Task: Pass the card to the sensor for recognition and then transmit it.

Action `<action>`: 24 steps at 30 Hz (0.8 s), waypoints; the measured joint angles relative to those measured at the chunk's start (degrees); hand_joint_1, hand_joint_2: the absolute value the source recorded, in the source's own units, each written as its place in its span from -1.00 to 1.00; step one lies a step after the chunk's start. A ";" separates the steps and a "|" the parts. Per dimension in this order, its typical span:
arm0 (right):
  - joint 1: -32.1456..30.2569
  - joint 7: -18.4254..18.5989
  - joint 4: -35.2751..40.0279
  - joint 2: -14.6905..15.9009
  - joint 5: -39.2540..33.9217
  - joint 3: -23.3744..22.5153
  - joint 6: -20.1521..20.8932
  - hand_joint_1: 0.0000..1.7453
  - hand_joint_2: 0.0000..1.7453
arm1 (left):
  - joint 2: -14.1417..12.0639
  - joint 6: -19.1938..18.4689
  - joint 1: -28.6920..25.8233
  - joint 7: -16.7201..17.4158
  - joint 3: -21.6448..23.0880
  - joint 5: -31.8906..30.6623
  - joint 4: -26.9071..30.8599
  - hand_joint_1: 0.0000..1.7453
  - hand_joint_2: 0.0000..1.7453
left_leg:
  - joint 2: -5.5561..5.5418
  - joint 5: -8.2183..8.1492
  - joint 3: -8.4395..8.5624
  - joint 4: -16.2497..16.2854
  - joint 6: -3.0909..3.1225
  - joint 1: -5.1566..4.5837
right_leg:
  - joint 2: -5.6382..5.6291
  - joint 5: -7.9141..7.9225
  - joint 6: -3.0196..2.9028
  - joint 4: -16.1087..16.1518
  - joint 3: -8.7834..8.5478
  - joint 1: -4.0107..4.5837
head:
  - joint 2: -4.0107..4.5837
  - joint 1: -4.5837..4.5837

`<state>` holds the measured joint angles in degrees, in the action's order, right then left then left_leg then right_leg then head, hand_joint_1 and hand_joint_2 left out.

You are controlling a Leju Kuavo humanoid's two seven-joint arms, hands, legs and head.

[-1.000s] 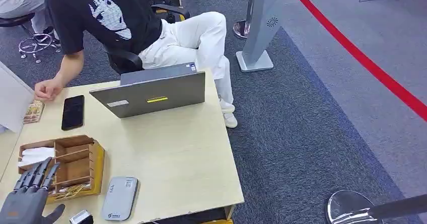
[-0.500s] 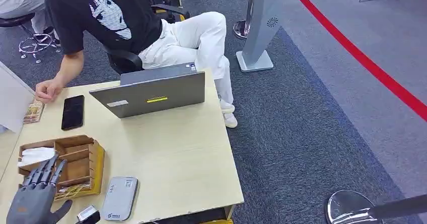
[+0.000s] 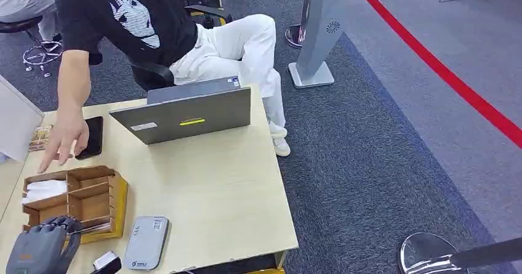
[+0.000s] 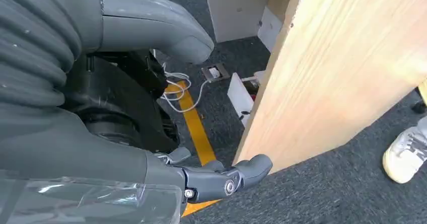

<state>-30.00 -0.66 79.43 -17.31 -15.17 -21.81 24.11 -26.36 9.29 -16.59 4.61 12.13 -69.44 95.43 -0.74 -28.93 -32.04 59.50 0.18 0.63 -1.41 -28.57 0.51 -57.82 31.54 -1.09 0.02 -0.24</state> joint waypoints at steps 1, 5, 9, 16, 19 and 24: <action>0.00 0.02 0.00 0.00 -0.20 0.00 0.07 -1.00 1.00 | 0.00 0.22 0.00 0.00 -0.02 -0.52 0.00 1.00 1.00 | 0.00 0.00 0.00 0.00 0.00 0.00 | 0.00 0.00 0.00 0.00 0.00 0.00 | 0.00 0.00; -0.01 0.04 -0.02 0.00 -0.98 0.02 -0.15 -1.00 1.00 | 0.50 1.68 0.16 -0.40 -0.18 -1.29 0.61 1.00 1.00 | 0.00 0.00 0.01 0.00 0.00 0.00 | 0.00 0.00 0.00 0.00 0.01 0.00 | 0.00 0.00; -0.05 -0.77 -0.09 0.00 -1.75 0.81 -1.99 -1.00 1.00 | 1.68 3.12 1.71 -2.56 -1.16 -0.15 4.38 1.00 1.00 | -0.03 0.01 0.01 0.01 0.01 0.00 | 0.04 0.00 0.00 0.00 0.02 0.00 | 0.00 0.02; -0.01 -1.49 -0.61 0.00 -0.96 2.25 -2.49 -1.00 1.00 | 3.04 0.35 7.72 -5.36 -4.24 1.95 11.96 1.00 1.00 | -0.05 0.06 0.02 0.02 -0.03 0.00 | 0.03 0.07 0.04 -0.01 -0.01 0.00 | 0.00 0.00; -0.07 -1.68 -0.87 0.00 -0.74 2.38 -2.19 -1.00 1.00 | 2.76 -0.77 10.83 -5.46 -5.33 2.39 13.71 1.00 1.00 | -0.05 0.08 0.01 0.02 -0.01 0.01 | 0.03 0.09 0.01 -0.01 -0.01 0.01 | 0.00 0.00; -0.04 -1.66 -1.12 0.00 -0.59 2.67 -1.64 -1.00 1.00 | 1.66 -2.21 14.25 -5.31 -7.41 2.63 14.21 1.00 1.00 | -0.04 0.08 0.01 0.01 -0.02 0.01 | 0.02 0.09 0.00 -0.02 0.01 0.01 | 0.00 0.00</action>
<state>-30.04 -2.32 78.31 -17.31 -15.76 -19.15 22.47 -24.70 7.08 -2.35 -0.70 4.72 -66.82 109.63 -0.79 -28.85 -32.03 59.51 0.17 0.64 -1.39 -28.48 0.51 -57.83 31.54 -1.08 0.02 -0.24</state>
